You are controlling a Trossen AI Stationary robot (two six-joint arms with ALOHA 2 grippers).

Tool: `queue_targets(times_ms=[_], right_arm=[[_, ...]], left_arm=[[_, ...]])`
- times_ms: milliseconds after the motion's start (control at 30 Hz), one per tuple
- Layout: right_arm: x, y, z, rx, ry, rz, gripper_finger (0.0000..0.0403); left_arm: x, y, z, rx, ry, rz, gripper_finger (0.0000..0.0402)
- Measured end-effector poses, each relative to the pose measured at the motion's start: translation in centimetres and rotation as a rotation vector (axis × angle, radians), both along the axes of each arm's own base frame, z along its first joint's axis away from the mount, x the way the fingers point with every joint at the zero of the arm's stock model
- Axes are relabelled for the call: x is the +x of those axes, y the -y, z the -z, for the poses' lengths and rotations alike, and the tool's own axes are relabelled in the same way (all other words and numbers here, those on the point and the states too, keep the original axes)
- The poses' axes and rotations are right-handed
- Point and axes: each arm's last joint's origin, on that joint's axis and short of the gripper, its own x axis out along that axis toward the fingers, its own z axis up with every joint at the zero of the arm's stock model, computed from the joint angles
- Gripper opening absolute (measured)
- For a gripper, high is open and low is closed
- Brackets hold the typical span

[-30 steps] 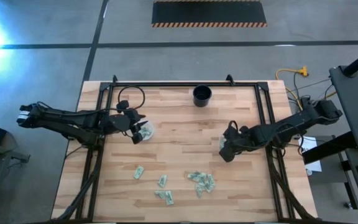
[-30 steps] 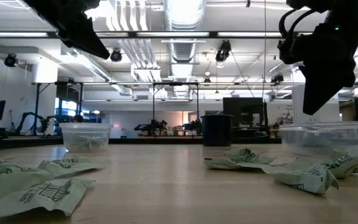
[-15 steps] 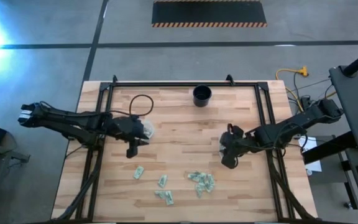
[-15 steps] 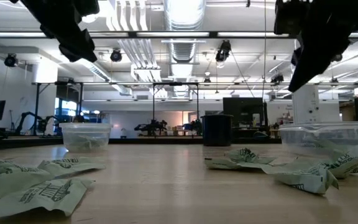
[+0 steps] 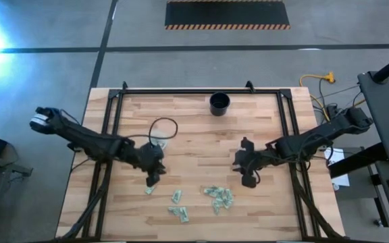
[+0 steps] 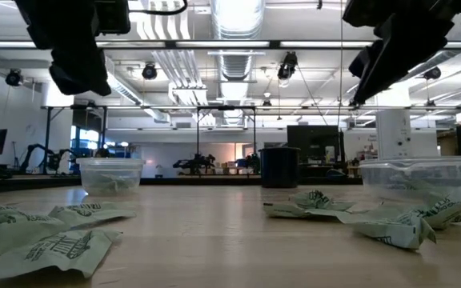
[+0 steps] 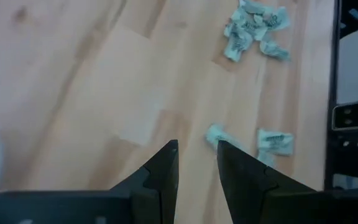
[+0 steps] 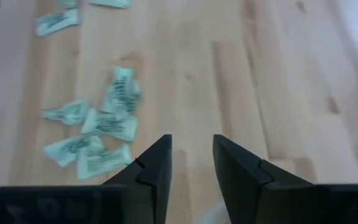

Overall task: Pick and place items into bin
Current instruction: Put the white sweetener packet into the right transparent bin

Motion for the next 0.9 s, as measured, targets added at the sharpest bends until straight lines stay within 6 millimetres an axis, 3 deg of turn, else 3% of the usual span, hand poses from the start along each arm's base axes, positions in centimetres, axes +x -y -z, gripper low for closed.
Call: queue_targets(times_ms=[233, 367, 700, 900], right_arm=[[2.1, -1.2, 1.1, 0.088, 0.063, -0.102, 0.0097], [4.0, -2.7, 2.0, 0.175, 0.152, -0.162, 0.0096], [7.6, -4.6, 6.4, 0.219, 0.002, -0.059, 0.0093], [8.9, -5.0, 7.5, 0.226, -0.052, -0.015, 0.01]], left_arm=[[0.6, 4.0, 1.5, -0.02, -0.054, 0.027, 0.0093], [0.4, 5.2, 2.0, -0.001, -0.073, 0.068, 0.0093], [-0.7, 6.0, 2.1, 0.127, -0.012, 0.089, 0.0093], [-0.9, 6.0, 2.2, 0.158, -0.011, 0.104, 0.0093]])
